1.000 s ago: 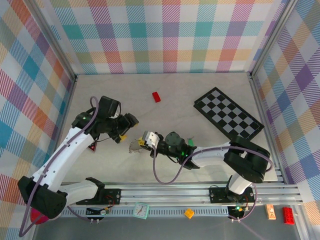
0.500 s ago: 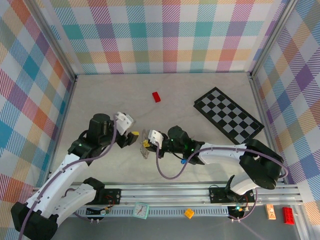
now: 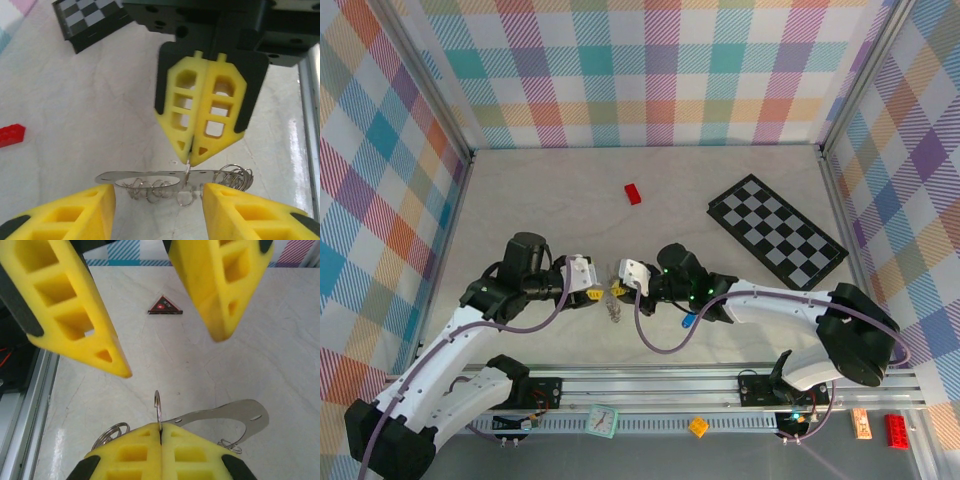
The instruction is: Put the keys on the keyring
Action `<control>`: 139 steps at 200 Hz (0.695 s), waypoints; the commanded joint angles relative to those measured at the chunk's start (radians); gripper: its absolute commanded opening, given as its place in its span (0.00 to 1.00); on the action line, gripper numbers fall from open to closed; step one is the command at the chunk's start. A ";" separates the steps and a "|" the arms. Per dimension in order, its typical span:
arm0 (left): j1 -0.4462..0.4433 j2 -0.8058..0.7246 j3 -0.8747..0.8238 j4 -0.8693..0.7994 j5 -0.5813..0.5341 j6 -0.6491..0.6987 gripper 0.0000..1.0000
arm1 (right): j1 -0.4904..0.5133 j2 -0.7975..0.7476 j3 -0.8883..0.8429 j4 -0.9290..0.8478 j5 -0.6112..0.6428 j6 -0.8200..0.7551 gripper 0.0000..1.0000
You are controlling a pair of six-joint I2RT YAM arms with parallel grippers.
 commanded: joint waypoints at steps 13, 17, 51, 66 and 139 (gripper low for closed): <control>-0.008 0.013 -0.025 0.010 0.091 0.046 0.43 | -0.005 -0.038 0.058 -0.056 -0.057 -0.042 0.00; -0.009 0.015 -0.025 0.010 0.092 0.047 0.43 | -0.005 -0.039 0.060 -0.061 -0.058 -0.043 0.00; -0.012 0.033 -0.025 0.026 0.098 0.046 0.32 | -0.005 -0.042 0.088 -0.096 -0.073 -0.050 0.00; -0.015 0.045 -0.020 0.028 0.100 0.045 0.28 | -0.004 -0.040 0.099 -0.110 -0.082 -0.052 0.00; -0.020 0.047 -0.014 0.029 0.129 0.033 0.00 | -0.005 -0.036 0.119 -0.120 -0.088 -0.048 0.00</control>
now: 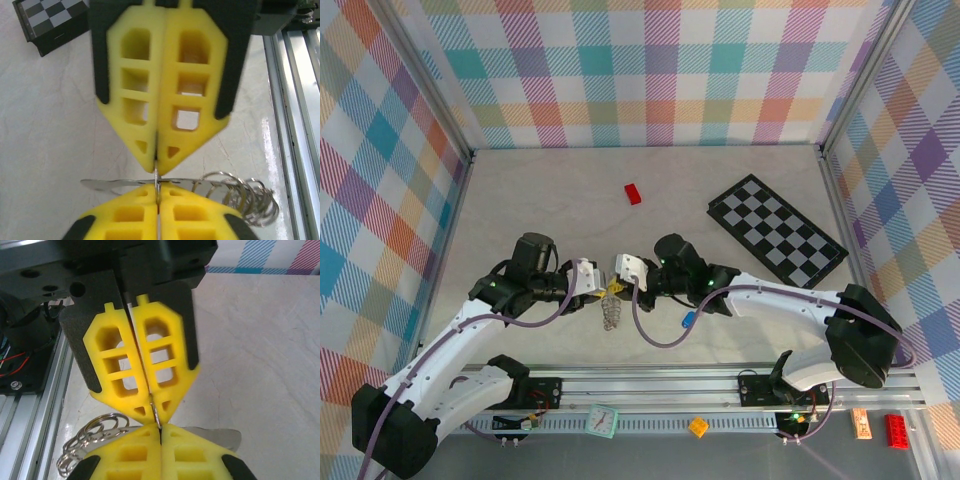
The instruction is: Put the keys on the keyring
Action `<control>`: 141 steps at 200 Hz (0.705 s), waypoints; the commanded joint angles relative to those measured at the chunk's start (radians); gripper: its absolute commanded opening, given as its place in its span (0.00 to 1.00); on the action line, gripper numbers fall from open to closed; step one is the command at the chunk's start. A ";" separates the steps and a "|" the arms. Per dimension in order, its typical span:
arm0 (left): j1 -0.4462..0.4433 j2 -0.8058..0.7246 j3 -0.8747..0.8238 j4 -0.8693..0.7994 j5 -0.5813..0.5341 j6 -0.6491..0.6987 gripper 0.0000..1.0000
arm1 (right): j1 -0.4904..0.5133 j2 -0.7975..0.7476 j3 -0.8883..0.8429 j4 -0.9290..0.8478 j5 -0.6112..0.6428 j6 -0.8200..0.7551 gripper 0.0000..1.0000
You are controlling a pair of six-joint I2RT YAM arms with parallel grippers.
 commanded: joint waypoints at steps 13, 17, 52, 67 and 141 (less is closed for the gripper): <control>-0.012 -0.018 -0.004 0.020 0.064 0.001 0.00 | -0.003 -0.048 -0.017 0.062 -0.020 -0.005 0.15; -0.012 -0.019 -0.007 0.024 0.069 -0.003 0.00 | -0.009 -0.059 -0.035 0.081 -0.021 0.002 0.19; -0.012 -0.042 -0.048 0.106 0.140 -0.090 0.00 | -0.080 -0.149 -0.188 0.224 -0.098 0.062 0.31; -0.012 -0.048 -0.065 0.144 0.163 -0.127 0.00 | -0.081 -0.152 -0.198 0.219 -0.124 0.044 0.30; -0.015 -0.058 -0.104 0.209 0.201 -0.194 0.00 | -0.077 -0.081 -0.142 0.241 -0.204 0.085 0.27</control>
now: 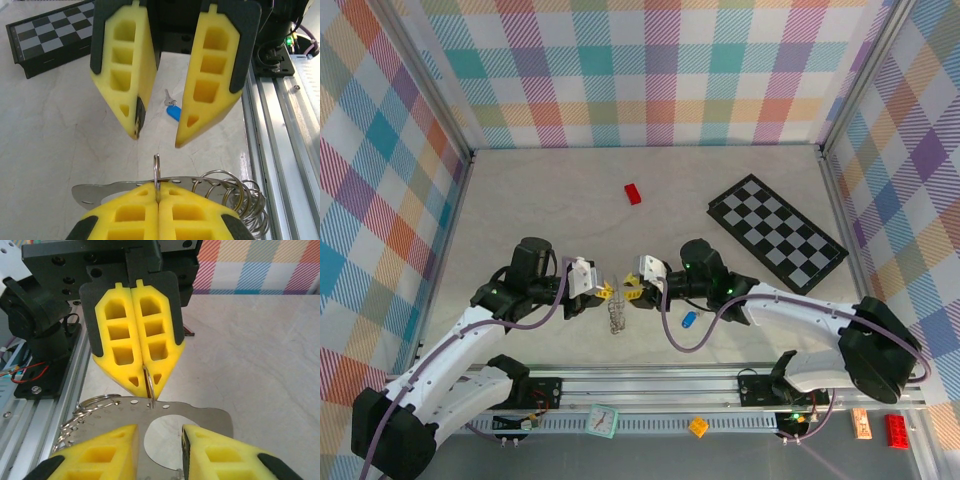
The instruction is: Put the keys on the keyring
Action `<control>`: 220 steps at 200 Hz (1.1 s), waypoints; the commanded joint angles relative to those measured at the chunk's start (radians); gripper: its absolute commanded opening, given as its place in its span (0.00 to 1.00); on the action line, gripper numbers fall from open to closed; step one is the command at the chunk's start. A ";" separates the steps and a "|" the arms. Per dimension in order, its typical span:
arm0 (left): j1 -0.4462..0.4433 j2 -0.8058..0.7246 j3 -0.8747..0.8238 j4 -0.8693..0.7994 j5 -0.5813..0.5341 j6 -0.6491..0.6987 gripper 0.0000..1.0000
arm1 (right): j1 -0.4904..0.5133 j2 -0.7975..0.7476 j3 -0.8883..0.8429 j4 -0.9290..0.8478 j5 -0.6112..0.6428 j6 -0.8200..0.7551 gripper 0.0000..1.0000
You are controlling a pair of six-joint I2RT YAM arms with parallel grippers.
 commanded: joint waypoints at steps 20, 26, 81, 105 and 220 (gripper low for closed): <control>-0.016 -0.023 -0.023 0.088 0.073 -0.034 0.00 | 0.010 0.034 0.050 0.064 -0.064 0.039 0.25; -0.016 -0.023 -0.024 0.092 0.075 -0.037 0.00 | 0.010 0.036 0.052 0.072 -0.063 0.044 0.24; -0.019 -0.018 -0.038 0.123 0.096 -0.057 0.00 | 0.018 0.069 0.078 0.077 -0.094 0.062 0.19; -0.019 -0.018 -0.039 0.139 0.098 -0.066 0.00 | 0.023 0.084 0.091 0.070 -0.097 0.059 0.07; -0.020 -0.014 -0.015 0.124 -0.022 -0.068 0.13 | 0.044 0.076 0.209 -0.203 -0.061 -0.085 0.00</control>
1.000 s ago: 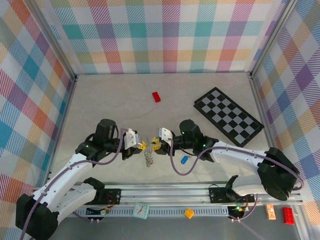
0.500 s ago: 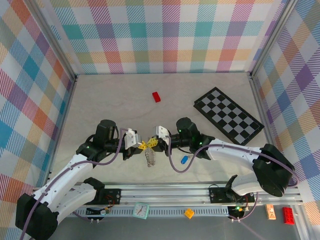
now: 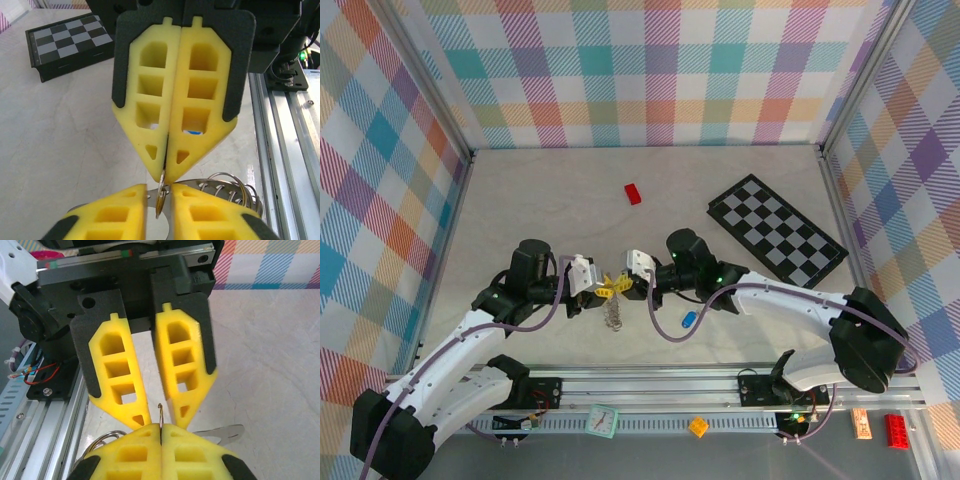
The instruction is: Put the keys on the keyring
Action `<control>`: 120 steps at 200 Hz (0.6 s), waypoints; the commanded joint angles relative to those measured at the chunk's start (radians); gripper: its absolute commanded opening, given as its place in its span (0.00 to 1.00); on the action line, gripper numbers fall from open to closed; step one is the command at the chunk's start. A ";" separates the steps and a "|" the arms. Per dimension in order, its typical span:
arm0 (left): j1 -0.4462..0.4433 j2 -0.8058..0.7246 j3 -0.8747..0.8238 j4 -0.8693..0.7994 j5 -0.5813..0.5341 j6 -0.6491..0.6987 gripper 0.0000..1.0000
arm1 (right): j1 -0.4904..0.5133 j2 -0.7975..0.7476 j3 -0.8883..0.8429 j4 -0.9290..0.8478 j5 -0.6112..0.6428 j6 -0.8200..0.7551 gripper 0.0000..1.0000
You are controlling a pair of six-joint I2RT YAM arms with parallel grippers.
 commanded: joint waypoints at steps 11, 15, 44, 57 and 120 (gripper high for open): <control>-0.011 0.006 0.029 0.010 0.009 0.031 0.08 | 0.026 0.009 0.069 -0.060 -0.033 -0.055 0.00; -0.011 0.006 0.029 0.007 0.008 0.033 0.05 | 0.027 0.009 0.071 -0.062 -0.035 -0.055 0.00; -0.011 0.001 0.028 0.009 0.007 0.039 0.00 | 0.025 -0.008 0.062 -0.045 -0.033 -0.040 0.02; -0.012 -0.004 0.025 0.010 0.007 0.042 0.00 | 0.018 -0.039 0.027 -0.003 -0.010 -0.027 0.18; -0.015 -0.014 0.020 0.025 0.008 0.037 0.00 | -0.016 -0.132 -0.113 0.056 0.119 0.017 0.31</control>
